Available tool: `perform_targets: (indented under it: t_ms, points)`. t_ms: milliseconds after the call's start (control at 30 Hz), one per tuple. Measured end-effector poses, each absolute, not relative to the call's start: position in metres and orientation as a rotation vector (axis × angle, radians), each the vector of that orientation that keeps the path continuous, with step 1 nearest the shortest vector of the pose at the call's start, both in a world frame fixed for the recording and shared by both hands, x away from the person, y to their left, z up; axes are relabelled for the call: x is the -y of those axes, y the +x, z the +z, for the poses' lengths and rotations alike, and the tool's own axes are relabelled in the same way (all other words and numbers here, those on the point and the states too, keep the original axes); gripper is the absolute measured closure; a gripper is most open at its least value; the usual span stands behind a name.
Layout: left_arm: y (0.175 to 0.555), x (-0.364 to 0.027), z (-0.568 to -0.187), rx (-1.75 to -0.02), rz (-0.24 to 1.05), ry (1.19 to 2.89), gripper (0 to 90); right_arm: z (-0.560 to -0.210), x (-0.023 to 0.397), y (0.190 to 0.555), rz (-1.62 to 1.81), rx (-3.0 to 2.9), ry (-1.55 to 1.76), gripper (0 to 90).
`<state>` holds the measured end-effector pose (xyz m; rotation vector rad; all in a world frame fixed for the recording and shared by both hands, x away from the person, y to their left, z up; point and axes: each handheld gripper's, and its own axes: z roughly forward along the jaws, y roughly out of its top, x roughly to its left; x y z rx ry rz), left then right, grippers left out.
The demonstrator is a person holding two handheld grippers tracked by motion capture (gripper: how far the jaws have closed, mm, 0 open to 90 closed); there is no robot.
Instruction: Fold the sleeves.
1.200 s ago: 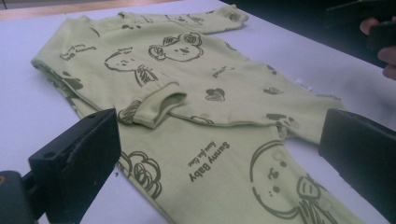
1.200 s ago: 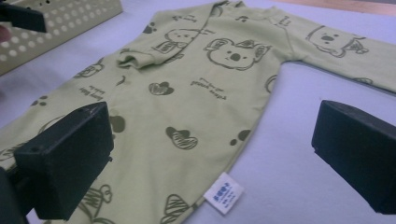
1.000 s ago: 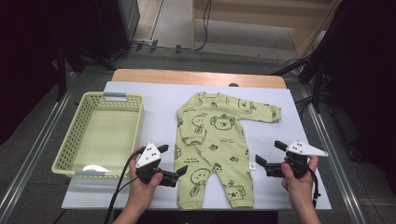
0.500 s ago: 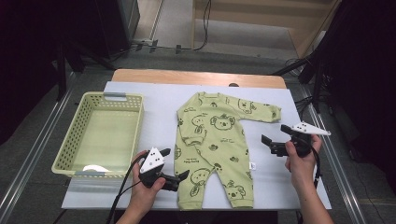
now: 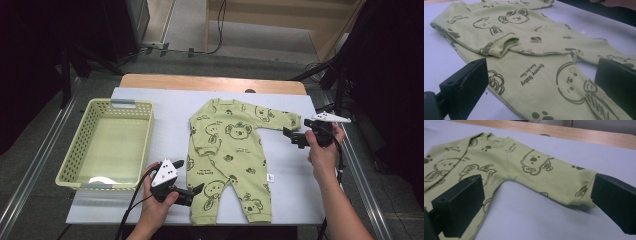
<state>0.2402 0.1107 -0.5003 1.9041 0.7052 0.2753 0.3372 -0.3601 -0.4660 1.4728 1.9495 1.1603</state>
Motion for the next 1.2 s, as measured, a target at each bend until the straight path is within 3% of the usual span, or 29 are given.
perform_targets:
  t_ms: [267, 300, 367, 600, 833, 1200]
  points:
    - [0.243, -0.113, -0.501, -0.725, 0.259, 1.876, 0.0, -0.474, 0.370, 0.365, 1.091, -1.946, 1.528, 0.0]
    - [0.242, -0.113, -0.501, -0.726, 0.260, 1.875, 0.0, -0.476, 0.372, 0.369, 1.079, -1.946, 1.539, 2.1]
    - [0.242, -0.113, -0.500, -0.719, 0.261, 1.882, 0.0, -0.479, 0.376, 0.375, 1.037, -1.925, 1.567, 14.9]
    - [0.242, -0.113, -0.501, -0.722, 0.257, 1.878, 0.0, -0.490, 0.389, 0.396, 1.017, -1.899, 1.683, 15.6]
    - [0.243, -0.113, -0.501, -0.720, 0.249, 1.877, 0.0, -0.498, 0.394, 0.414, 0.901, -1.870, 1.767, 31.4]
    - [0.242, -0.114, -0.500, -0.719, 0.244, 1.877, 0.0, -0.516, 0.395, 0.422, 0.861, -1.894, 1.809, 47.1]
